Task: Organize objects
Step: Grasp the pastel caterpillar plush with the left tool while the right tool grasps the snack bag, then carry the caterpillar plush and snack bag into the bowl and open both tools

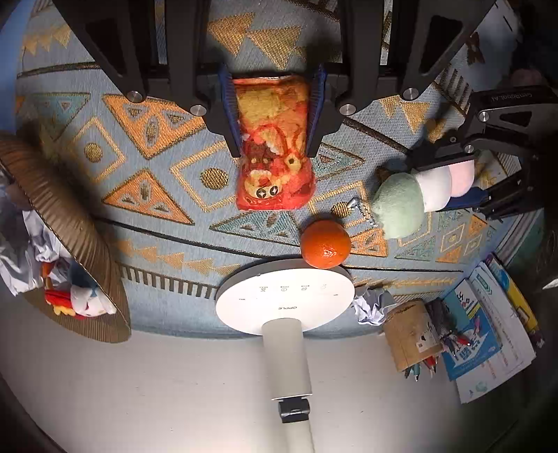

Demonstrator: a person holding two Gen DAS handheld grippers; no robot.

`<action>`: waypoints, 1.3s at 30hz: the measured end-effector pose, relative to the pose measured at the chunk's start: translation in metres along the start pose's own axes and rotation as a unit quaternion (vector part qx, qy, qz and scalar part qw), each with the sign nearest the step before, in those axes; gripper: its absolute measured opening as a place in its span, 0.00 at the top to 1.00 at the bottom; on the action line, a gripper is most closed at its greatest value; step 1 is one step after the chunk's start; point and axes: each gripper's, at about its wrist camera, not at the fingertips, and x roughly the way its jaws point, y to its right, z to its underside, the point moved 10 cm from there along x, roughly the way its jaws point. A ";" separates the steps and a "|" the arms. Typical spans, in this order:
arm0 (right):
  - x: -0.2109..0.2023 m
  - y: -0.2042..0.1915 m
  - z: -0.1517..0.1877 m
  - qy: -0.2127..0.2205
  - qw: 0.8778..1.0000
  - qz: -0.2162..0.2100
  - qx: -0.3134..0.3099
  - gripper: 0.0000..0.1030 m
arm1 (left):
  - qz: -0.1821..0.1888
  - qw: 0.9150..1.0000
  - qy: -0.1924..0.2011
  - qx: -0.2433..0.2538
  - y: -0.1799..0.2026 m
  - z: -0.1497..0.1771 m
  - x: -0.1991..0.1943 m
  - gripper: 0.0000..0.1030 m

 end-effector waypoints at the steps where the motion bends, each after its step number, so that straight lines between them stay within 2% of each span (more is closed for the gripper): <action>1: -0.006 0.005 0.003 0.000 1.000 -0.003 0.026 0.68 | -0.004 0.999 0.021 -0.037 -0.003 0.000 -0.011 0.48; 3: -0.018 0.017 0.010 -0.005 0.996 -0.017 0.084 0.68 | 0.013 0.993 0.048 -0.105 -0.004 0.003 -0.031 0.47; 5: -0.032 0.029 0.017 0.000 0.994 -0.005 0.114 0.68 | 0.014 0.990 0.058 -0.131 -0.001 0.008 -0.043 0.47; 7: -0.046 0.031 0.022 0.012 0.994 0.002 0.107 0.68 | -0.027 0.989 0.061 -0.132 -0.001 0.017 -0.048 0.47; 10: -0.056 0.024 0.034 0.013 0.995 -0.019 0.099 0.68 | -0.054 0.987 0.056 -0.138 -0.003 0.033 -0.046 0.47; 12: -0.053 0.021 0.040 0.008 0.998 -0.011 0.063 0.67 | -0.078 0.987 0.062 -0.123 -0.003 0.037 -0.044 0.47; 14: -0.049 0.026 0.042 0.013 0.999 0.004 0.029 0.67 | -0.086 0.986 0.087 -0.113 -0.002 0.039 -0.048 0.47; 17: -0.041 0.034 0.048 0.004 1.000 -0.012 0.027 0.66 | -0.089 0.985 0.100 -0.112 -0.003 0.038 -0.052 0.46; 19: -0.042 0.035 0.051 0.010 0.999 -0.031 0.040 0.63 | -0.095 0.984 0.093 -0.119 -0.007 0.039 -0.049 0.46; 20: -0.044 0.033 0.053 0.014 0.998 -0.039 0.043 0.55 | -0.096 0.984 0.090 -0.124 -0.009 0.040 -0.048 0.46; 21: -0.047 0.032 0.054 0.019 0.998 -0.044 0.043 0.40 | -0.095 0.983 0.090 -0.130 -0.010 0.041 -0.049 0.46; 22: -0.049 0.031 0.056 0.025 0.998 -0.040 0.042 0.35 | -0.092 0.982 0.092 -0.135 -0.012 0.041 -0.050 0.46; 23: -0.051 0.031 0.057 0.029 0.998 -0.031 0.036 0.34 | -0.088 0.982 0.095 -0.141 -0.014 0.042 -0.050 0.46; 31: -0.045 0.029 0.056 0.031 0.999 0.030 0.004 0.37 | -0.088 0.977 0.105 -0.161 -0.020 0.044 -0.055 0.46; 33: -0.043 0.025 0.057 0.029 0.999 0.034 -0.010 0.44 | -0.089 0.977 0.106 -0.163 -0.021 0.044 -0.055 0.46; 39: -0.043 0.030 0.056 0.032 0.998 0.051 -0.006 0.55 | -0.088 0.978 0.103 -0.156 -0.019 0.044 -0.053 0.46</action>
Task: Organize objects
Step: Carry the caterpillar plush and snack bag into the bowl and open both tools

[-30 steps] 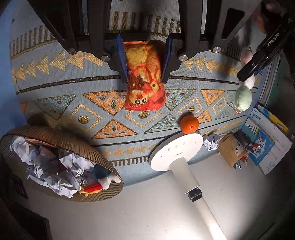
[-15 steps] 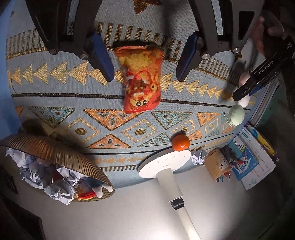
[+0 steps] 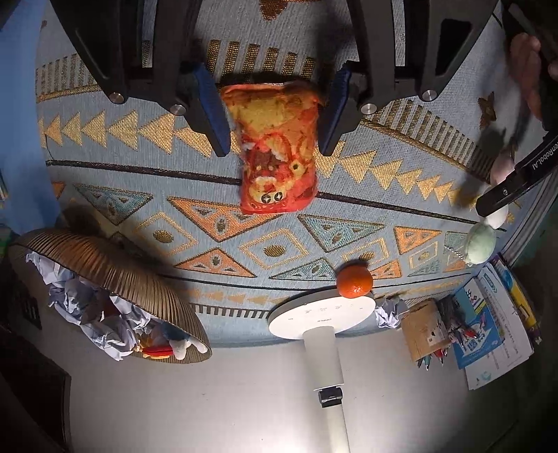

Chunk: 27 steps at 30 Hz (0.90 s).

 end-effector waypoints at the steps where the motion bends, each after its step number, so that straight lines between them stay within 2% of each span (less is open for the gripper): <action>1: 0.000 -0.001 0.000 0.000 1.000 0.000 -0.003 0.56 | -0.001 1.000 -0.001 0.001 0.000 0.000 0.000 0.46; 3: -0.001 -0.005 0.000 0.003 1.000 0.006 -0.016 0.61 | 0.000 1.000 -0.002 0.001 0.001 0.000 0.001 0.46; 6: 0.000 -0.007 -0.001 0.003 1.000 0.015 -0.026 0.62 | 0.000 1.000 -0.002 0.001 0.001 0.000 0.000 0.46; 10: -0.001 -0.005 -0.001 0.004 1.000 0.004 -0.017 0.62 | 0.002 1.000 -0.002 0.001 0.001 0.000 0.000 0.46; 20: -0.028 -0.022 0.002 0.035 0.997 -0.060 -0.019 0.64 | -0.008 1.000 0.001 0.015 0.006 0.001 -0.001 0.46; 23: -0.036 -0.024 0.008 0.035 0.997 -0.072 -0.014 0.64 | -0.013 0.999 0.016 0.037 0.013 -0.002 -0.007 0.46; 27: -0.052 -0.018 0.006 0.046 0.996 -0.076 -0.006 0.64 | -0.021 0.995 0.029 0.090 0.037 -0.004 -0.013 0.46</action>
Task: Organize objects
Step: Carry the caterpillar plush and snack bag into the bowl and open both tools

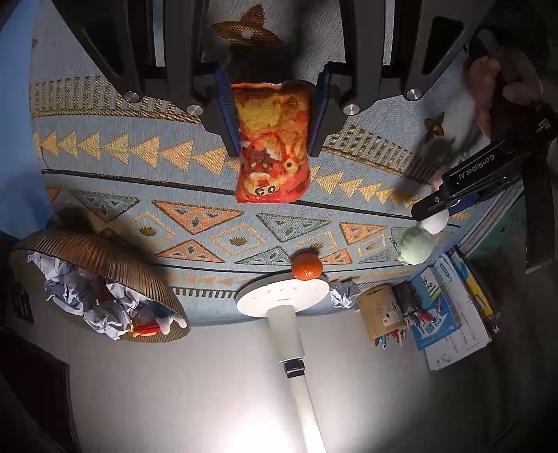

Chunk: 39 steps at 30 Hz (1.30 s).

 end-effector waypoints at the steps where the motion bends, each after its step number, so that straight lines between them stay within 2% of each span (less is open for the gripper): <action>1: -0.006 0.002 -0.003 0.007 1.000 0.000 0.001 0.64 | 0.009 1.000 0.005 0.007 0.008 -0.005 -0.004 0.46; 4: -0.035 0.006 -0.021 0.046 0.998 -0.030 0.012 0.64 | 0.051 0.998 0.024 0.018 0.037 -0.030 -0.017 0.46; 5: -0.048 0.010 -0.031 0.065 0.997 -0.028 0.013 0.64 | 0.069 0.997 0.031 0.020 0.048 -0.042 -0.020 0.46; 10: -0.110 0.056 -0.090 0.157 0.987 0.013 0.034 0.64 | 0.136 0.989 0.048 0.030 0.108 -0.108 -0.013 0.46; 14: -0.132 0.107 -0.133 0.194 0.977 0.061 0.066 0.65 | 0.178 0.983 0.043 0.033 0.154 -0.148 0.014 0.46; 16: -0.125 0.127 -0.144 0.179 0.979 0.058 0.082 0.65 | 0.189 0.981 0.028 0.025 0.168 -0.156 0.028 0.46; 18: -0.105 0.125 -0.138 0.127 0.990 0.022 0.054 0.65 | 0.210 0.977 0.019 0.024 0.179 -0.154 0.033 0.46; 20: -0.079 0.117 -0.107 0.052 0.998 0.001 0.019 0.64 | 0.212 0.976 0.022 0.043 0.184 -0.147 0.033 0.46; 22: -0.061 0.099 -0.065 0.001 0.999 -0.029 -0.014 0.63 | 0.202 0.977 0.019 0.066 0.187 -0.135 0.036 0.46; 23: -0.052 0.094 -0.043 -0.023 0.999 -0.030 -0.020 0.55 | 0.202 0.977 0.015 0.070 0.189 -0.130 0.039 0.46; 25: -0.037 0.093 -0.011 -0.061 0.998 -0.030 -0.013 0.51 | 0.209 0.975 0.007 0.072 0.193 -0.123 0.041 0.46; 26: -0.032 0.092 0.000 -0.071 0.997 -0.036 -0.007 0.51 | 0.210 0.975 0.005 0.072 0.194 -0.120 0.041 0.46; 29: -0.019 0.102 0.019 -0.096 0.995 -0.009 0.001 0.51 | 0.211 0.975 0.002 0.075 0.196 -0.116 0.039 0.46; 32: -0.014 0.098 0.028 -0.109 0.994 -0.021 -0.001 0.49 | 0.208 0.975 0.005 0.081 0.192 -0.114 0.032 0.46; 35: -0.010 0.093 0.030 -0.109 0.993 0.021 -0.045 0.47 | 0.207 0.975 -0.002 0.077 0.187 -0.108 0.030 0.46; 37: -0.008 0.092 0.032 -0.107 0.989 0.069 -0.078 0.58 | 0.207 0.976 -0.007 0.072 0.184 -0.104 0.030 0.46; 38: -0.010 0.088 0.033 -0.103 0.988 0.074 -0.088 0.67 | 0.206 0.976 -0.009 0.070 0.183 -0.103 0.030 0.46; 39: -0.012 0.086 0.033 -0.100 0.988 0.077 -0.090 0.69 | 0.205 0.976 -0.010 0.068 0.182 -0.102 0.031 0.46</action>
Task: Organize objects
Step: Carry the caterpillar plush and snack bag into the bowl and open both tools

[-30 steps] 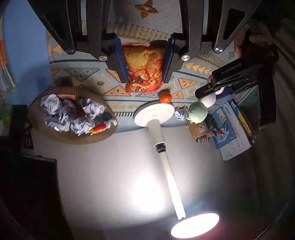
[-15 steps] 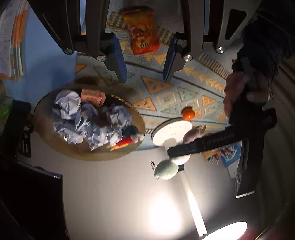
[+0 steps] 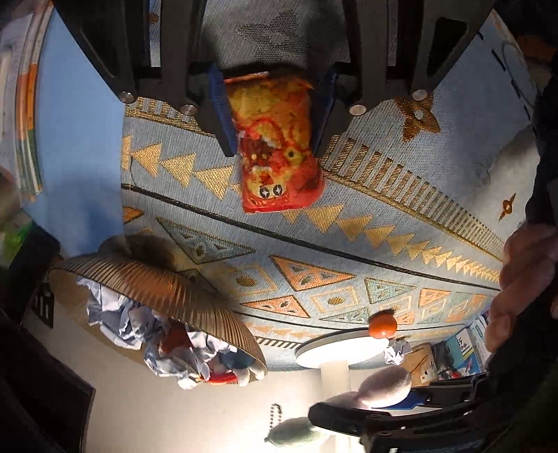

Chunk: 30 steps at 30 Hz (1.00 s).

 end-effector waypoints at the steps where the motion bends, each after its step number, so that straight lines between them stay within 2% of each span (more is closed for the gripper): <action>1: -0.002 0.000 0.001 0.001 1.000 0.000 0.006 0.70 | 0.000 1.000 0.000 -0.002 0.000 0.000 0.000 0.46; 3: -0.009 0.001 -0.002 0.006 0.999 -0.032 0.041 0.72 | -0.001 1.000 0.003 -0.001 0.001 -0.004 0.000 0.46; 5: -0.026 0.007 -0.015 0.035 0.993 -0.081 0.085 0.72 | -0.001 1.000 0.007 0.004 0.004 -0.012 0.001 0.46; 9: -0.072 0.045 -0.061 0.113 0.979 -0.099 0.141 0.72 | 0.005 1.000 0.022 0.009 0.013 -0.041 0.010 0.46; 11: -0.088 0.076 -0.088 0.151 0.970 -0.085 0.169 0.72 | 0.011 1.000 0.023 0.005 0.018 -0.056 0.023 0.46; 14: -0.094 0.124 -0.128 0.189 0.961 -0.020 0.199 0.71 | 0.014 1.000 0.016 -0.004 0.024 -0.071 0.048 0.46; 19: -0.070 0.171 -0.176 0.208 0.944 0.015 0.256 0.70 | 0.014 1.000 0.015 -0.009 0.032 -0.087 0.079 0.46; 20: -0.062 0.178 -0.184 0.209 0.941 0.019 0.265 0.70 | 0.016 1.000 0.018 -0.005 0.035 -0.090 0.082 0.42; 22: -0.041 0.189 -0.191 0.188 0.942 0.026 0.277 0.55 | 0.028 0.999 0.017 -0.005 0.038 -0.092 0.090 0.30; 23: -0.030 0.194 -0.192 0.176 0.942 0.027 0.284 0.40 | 0.029 0.999 0.012 -0.009 0.038 -0.091 0.093 0.14; 24: -0.024 0.197 -0.191 0.171 0.941 0.024 0.292 0.39 | 0.032 0.999 0.012 -0.013 0.037 -0.089 0.095 0.11; 27: -0.019 0.205 -0.180 0.165 0.937 0.017 0.306 0.39 | 0.037 0.999 -0.002 -0.010 0.035 -0.076 0.093 0.11; 30: -0.030 0.202 -0.164 0.169 0.935 0.009 0.312 0.39 | 0.034 0.999 0.002 -0.009 0.027 -0.064 0.073 0.11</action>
